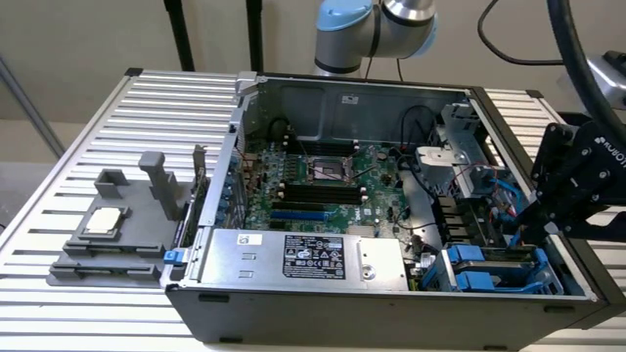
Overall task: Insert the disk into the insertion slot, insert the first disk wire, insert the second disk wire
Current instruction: 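Insert the first disk wire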
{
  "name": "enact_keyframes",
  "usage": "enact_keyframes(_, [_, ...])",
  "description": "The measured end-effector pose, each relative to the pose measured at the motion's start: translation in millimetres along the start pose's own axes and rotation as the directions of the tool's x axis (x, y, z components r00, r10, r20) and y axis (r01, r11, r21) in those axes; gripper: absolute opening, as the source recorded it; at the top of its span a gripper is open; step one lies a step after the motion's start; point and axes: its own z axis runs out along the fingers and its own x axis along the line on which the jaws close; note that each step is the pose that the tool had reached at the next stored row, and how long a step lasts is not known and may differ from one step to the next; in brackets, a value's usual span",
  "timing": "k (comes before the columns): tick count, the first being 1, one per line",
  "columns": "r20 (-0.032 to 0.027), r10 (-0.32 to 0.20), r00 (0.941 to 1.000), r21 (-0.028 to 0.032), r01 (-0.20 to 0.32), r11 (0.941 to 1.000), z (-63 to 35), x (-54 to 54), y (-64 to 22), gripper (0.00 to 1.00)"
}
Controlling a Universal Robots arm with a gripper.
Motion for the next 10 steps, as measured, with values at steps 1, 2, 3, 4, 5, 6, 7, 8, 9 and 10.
enact_keyframes(1, [0.0002,0.0,1.0,0.0,0.0,1.0,-0.8,0.7,2.5,0.25])
enact_keyframes(2, [0.0007,0.0,1.0,0.0005,0.0,1.0,-0.7,1.5,6.4,0.25])
enact_keyframes(3, [0.0012,0.0,1.0,0.0011,0.0,1.0,-0.5,2.2,10.8,0.25])
enact_keyframes(4, [0.0014,0.0,1.0,0.0019,0.0,1.0,-0.1,2.8,15.3,0.25])
enact_keyframes(5, [0.0015,0.0,1.0,0.0028,0.0,1.0,0.2,3.3,19.8,0.25])
enact_keyframes(6, [0.0023,0.0,1.0,0.0039,0.0,1.0,0.9,3.7,24.6,0.25])
enact_keyframes(7, [0.0026,-0.001,1.0,0.0052,0.001,1.0,1.3,3.9,29.0,0.25])
enact_keyframes(8, [0.003,-0.001,1.0,0.0069,0.001,1.0,1.8,4.0,33.2,0.25])
enact_keyframes(9, [0.0031,-0.001,1.0,0.009,0.001,1.0,2.4,4.1,38.1,0.25])
enact_keyframes(10, [0.0032,-0.001,1.0,0.0102,0.001,0.9999,2.6,4.2,40.1,0.25])
